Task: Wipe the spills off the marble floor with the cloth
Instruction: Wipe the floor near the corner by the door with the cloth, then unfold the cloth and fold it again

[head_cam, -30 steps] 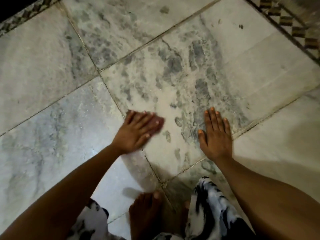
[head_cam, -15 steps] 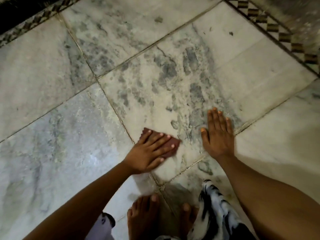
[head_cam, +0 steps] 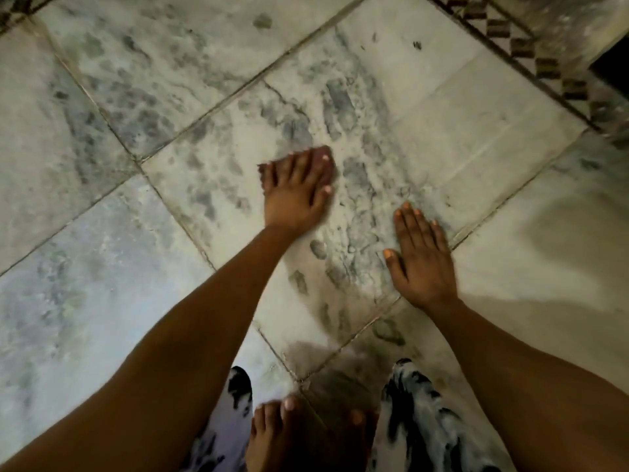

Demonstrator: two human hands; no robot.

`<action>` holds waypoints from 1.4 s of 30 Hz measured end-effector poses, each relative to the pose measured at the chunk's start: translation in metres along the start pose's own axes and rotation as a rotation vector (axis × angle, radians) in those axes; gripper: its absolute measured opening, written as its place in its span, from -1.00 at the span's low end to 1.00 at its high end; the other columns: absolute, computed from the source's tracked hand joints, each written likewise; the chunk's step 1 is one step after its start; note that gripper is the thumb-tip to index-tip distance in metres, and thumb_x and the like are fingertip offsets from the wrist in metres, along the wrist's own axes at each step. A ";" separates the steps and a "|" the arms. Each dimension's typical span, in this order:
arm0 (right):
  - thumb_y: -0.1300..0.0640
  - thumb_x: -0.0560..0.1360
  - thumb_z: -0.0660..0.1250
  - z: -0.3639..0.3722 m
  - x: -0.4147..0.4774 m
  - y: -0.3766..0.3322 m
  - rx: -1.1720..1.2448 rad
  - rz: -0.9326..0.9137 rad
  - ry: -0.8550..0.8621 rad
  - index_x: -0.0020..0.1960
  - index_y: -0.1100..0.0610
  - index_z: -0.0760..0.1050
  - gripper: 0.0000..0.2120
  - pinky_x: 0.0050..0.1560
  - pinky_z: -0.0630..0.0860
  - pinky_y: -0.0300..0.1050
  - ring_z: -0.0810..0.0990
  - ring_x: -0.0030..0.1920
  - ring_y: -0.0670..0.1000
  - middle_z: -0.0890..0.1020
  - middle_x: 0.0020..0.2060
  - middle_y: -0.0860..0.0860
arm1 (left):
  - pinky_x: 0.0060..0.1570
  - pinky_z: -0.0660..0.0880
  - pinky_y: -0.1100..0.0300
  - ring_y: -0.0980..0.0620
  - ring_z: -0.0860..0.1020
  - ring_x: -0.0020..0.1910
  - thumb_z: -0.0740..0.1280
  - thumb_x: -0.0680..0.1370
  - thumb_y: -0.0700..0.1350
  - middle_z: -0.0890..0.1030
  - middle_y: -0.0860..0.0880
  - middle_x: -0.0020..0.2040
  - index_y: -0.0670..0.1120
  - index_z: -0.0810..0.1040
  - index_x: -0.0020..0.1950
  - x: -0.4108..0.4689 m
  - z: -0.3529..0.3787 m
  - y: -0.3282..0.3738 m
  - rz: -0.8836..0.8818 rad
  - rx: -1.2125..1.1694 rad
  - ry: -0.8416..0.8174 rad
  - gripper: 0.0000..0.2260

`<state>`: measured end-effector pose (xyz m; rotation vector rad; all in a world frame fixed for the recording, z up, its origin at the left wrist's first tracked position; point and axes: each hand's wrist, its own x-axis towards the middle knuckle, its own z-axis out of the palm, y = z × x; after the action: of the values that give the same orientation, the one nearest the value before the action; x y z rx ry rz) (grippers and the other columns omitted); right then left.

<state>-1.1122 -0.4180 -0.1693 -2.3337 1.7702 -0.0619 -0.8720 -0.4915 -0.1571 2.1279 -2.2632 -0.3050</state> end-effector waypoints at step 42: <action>0.02 0.56 0.23 -0.094 0.033 -0.004 0.428 0.169 -0.063 0.47 0.10 0.22 -0.48 0.36 0.29 0.00 0.33 0.39 0.13 0.36 0.41 0.10 | -0.16 0.59 0.15 0.02 0.60 -0.22 0.15 0.62 -0.10 0.64 -0.05 -0.18 -0.11 0.63 -0.17 -0.052 -0.091 0.057 -0.860 -1.961 -0.295 -0.70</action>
<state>-1.1138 -0.4621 -0.0802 -1.8634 1.7146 -0.3040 -0.9113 -0.4484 -0.0533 1.3862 -0.0623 -1.7778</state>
